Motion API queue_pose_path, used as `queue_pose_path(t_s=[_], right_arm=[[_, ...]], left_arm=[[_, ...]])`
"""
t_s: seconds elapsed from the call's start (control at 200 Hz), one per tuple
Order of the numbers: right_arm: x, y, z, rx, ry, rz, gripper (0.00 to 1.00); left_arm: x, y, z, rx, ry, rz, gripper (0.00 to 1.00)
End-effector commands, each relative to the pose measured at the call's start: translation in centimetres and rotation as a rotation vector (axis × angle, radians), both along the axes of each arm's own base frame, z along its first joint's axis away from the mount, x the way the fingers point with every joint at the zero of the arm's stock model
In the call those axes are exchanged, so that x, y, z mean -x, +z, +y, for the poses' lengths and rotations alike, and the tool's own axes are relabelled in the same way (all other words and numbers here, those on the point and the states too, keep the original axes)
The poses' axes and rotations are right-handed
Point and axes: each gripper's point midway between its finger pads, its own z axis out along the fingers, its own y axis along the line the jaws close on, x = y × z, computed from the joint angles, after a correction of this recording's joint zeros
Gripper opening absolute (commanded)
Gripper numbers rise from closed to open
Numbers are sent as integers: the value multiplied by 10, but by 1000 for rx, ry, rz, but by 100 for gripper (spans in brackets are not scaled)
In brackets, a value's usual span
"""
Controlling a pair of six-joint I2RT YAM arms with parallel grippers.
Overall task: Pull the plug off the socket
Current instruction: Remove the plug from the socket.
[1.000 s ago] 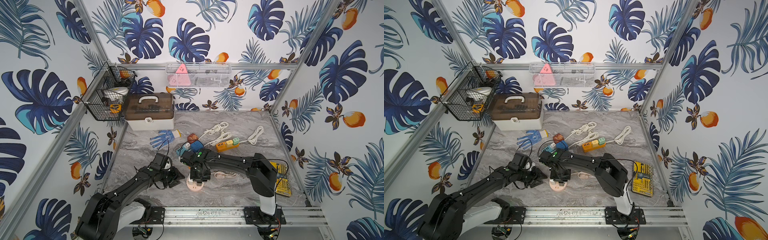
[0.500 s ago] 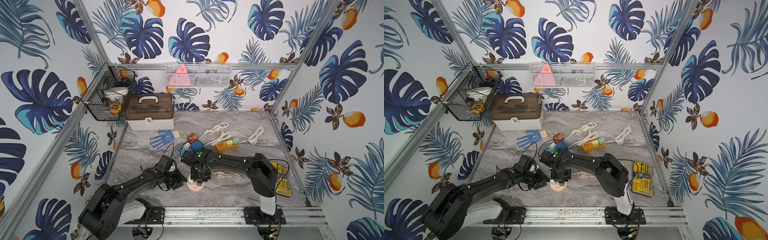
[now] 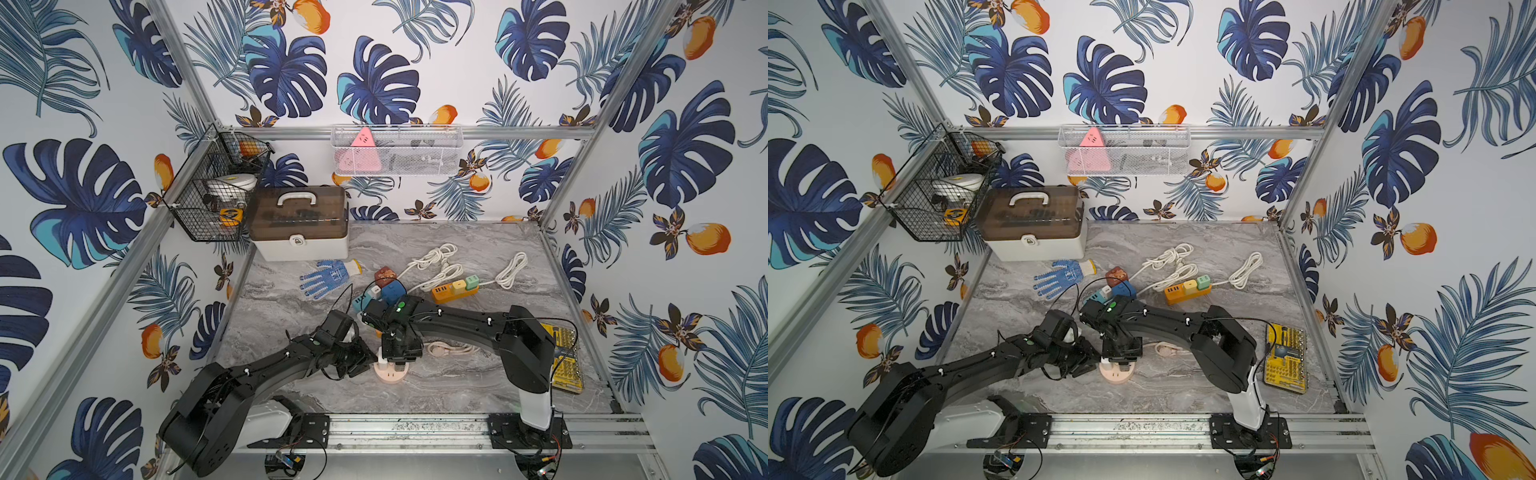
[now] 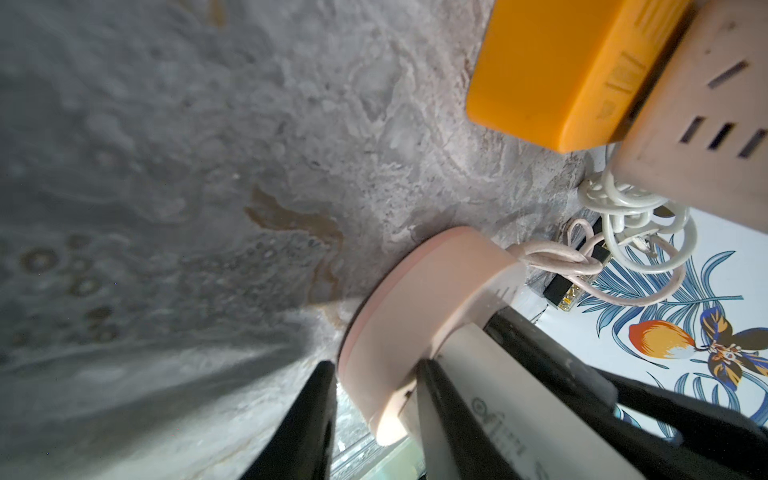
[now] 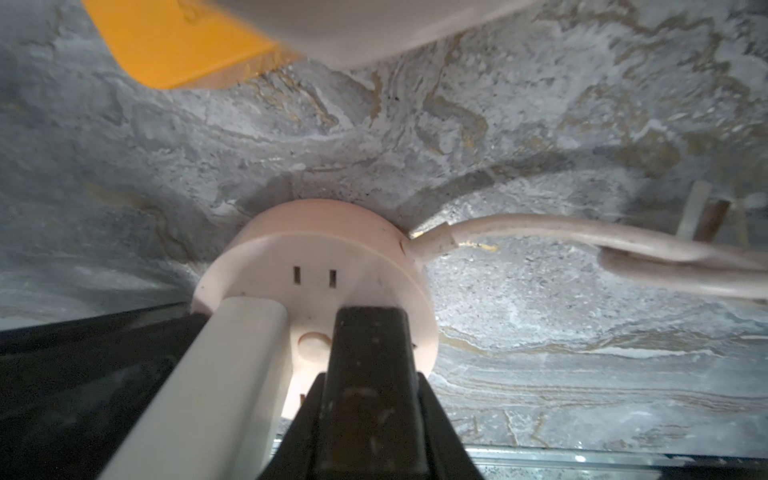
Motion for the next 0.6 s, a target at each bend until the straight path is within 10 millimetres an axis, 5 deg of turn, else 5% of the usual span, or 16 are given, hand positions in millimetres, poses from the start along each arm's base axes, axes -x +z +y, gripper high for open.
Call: queue_pose_path(t_s=[0.0, 0.29, 0.595], right_arm=[[-1, 10, 28, -139, 16, 24, 0], [0, 28, 37, -273, -35, 133, 0], [-15, 14, -6, 4, 86, -33, 0]], left_arm=[[8, -10, 7, -58, -5, 23, 36], [11, -23, 23, -173, -34, 11, 33], [2, -15, 16, -158, -45, -27, 32]])
